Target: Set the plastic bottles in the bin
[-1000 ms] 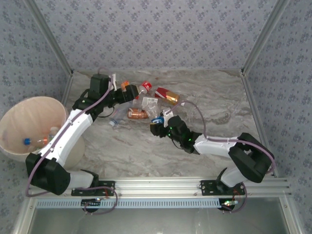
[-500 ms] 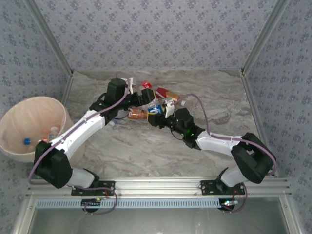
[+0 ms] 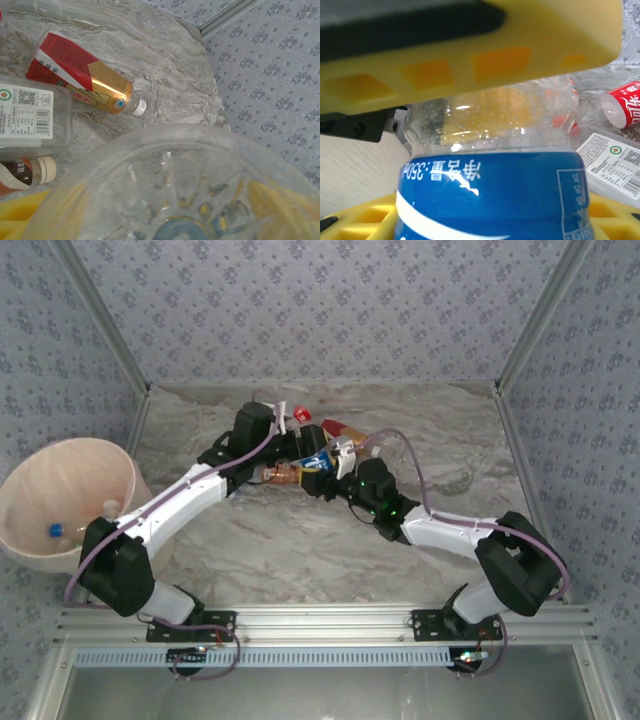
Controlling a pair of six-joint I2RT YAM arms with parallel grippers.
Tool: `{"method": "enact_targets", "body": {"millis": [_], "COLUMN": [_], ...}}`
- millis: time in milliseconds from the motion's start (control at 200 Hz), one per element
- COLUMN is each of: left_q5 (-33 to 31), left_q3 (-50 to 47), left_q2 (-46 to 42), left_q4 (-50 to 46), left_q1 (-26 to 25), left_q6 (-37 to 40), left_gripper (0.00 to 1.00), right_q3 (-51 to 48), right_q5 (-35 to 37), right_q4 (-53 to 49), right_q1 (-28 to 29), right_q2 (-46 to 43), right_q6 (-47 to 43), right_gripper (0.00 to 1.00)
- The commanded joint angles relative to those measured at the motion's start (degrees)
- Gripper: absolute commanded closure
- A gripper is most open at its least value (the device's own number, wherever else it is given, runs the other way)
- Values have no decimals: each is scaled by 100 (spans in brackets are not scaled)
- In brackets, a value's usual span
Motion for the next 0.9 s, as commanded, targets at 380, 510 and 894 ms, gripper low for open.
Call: {"method": "enact_targets", "body": {"millis": [380, 510, 894], "left_q5": [-104, -212, -1379], "left_q3": [223, 309, 197], "left_q2": [40, -54, -879], "left_q4": [31, -140, -619], "left_q1": [-10, 3, 138], "left_q6": [24, 199, 554], "left_gripper": [48, 48, 49], "right_q3": [399, 365, 68], "right_q5": [-375, -996, -1075], "right_q4": [-926, -1242, -1859], "right_q1": [20, -118, -542], "right_q2": [-352, -660, -1861], "right_q6": [-730, -1011, -1373], "right_gripper": [15, 8, 0]}}
